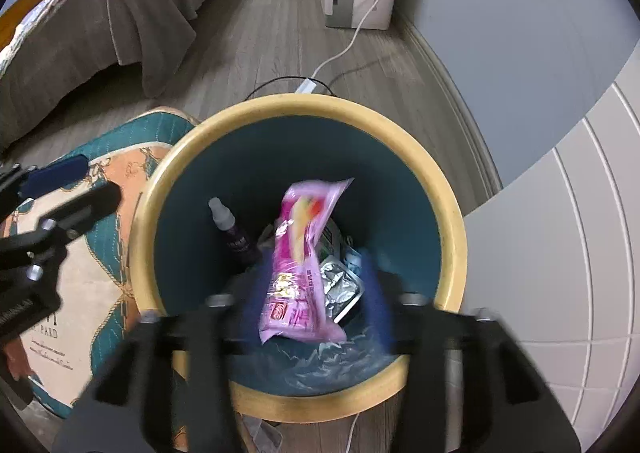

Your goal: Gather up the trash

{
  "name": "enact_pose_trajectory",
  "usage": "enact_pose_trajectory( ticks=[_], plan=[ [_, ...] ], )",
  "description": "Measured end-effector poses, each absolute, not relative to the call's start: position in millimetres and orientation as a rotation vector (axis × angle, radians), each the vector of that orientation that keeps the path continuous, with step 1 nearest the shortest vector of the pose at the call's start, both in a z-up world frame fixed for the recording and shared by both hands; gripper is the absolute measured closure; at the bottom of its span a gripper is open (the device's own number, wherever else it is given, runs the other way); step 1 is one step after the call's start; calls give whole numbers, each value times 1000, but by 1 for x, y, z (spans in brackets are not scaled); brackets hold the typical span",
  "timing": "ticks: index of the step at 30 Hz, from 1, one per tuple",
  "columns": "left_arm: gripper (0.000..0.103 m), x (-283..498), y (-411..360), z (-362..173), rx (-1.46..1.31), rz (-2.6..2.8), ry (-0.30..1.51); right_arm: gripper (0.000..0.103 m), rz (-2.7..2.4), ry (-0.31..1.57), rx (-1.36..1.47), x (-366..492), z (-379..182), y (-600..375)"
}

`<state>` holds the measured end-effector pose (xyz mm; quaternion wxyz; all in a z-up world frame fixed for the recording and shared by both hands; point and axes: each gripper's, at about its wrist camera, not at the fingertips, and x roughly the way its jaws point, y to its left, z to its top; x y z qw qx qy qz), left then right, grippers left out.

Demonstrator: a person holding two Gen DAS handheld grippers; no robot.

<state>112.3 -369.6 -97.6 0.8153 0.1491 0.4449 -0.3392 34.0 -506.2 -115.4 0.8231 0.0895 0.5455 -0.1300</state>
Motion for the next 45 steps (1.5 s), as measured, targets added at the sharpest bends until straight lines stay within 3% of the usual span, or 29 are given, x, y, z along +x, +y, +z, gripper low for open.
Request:
enact_pose_trajectory(
  ticks=[3,6,8,20,33,45],
  plan=[
    [39,114,-367,-95,312,-719,944,34,-291,1162,185,34,-113,-507],
    [27,110,-361,-89,315,-714,924,13,-302,1149,168,31,-108,-505],
    [16,107,-356,-84,312,-704,910,6,-312,1135,155,29,-102,-502],
    [5,44,-296,-16,274,-634,741,6,-355,1046,275,-27,-43,-487],
    [5,-3,-295,0,265,-649,775,6,-508,955,287,-111,-5,-472],
    [5,-5,-298,-7,365,-673,707,6,-536,888,320,-116,0,-475]
  ],
)
